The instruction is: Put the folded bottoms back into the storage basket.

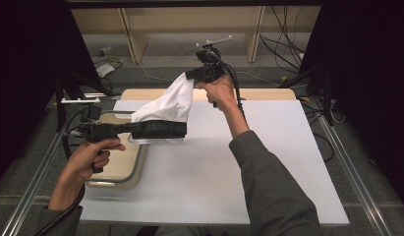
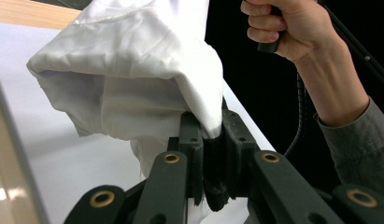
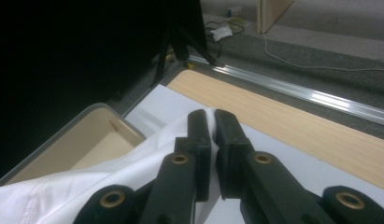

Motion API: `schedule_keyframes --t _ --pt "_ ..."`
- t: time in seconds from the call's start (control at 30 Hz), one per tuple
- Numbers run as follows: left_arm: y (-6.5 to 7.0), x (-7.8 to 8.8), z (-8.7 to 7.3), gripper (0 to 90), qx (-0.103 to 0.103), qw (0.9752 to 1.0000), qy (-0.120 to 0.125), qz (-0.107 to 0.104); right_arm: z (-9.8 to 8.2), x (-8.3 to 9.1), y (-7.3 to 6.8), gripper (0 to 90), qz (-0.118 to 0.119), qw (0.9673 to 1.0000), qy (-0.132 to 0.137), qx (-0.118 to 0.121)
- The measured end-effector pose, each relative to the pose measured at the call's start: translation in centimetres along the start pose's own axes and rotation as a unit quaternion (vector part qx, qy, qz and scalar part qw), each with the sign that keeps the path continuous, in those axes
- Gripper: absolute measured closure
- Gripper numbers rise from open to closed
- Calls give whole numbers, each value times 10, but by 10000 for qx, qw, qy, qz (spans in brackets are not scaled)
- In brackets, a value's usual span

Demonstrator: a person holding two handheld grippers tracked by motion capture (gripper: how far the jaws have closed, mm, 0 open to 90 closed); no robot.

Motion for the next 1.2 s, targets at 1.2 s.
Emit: schedule_keyframes --t 1.2 --pt "-6 102 -2 798 -68 9977 610 285 29 -37 -100 862 326 9991 140 212"
Point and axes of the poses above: each handheld gripper's, and its own axes: x roughly backward along the jaws, z roughly out of its top, y roughly to its right, the point moved 7 cm from there along -x, roughly forward along the jaws, and after that the axes turned 13 degrees about -z, right-handed, at the moved point
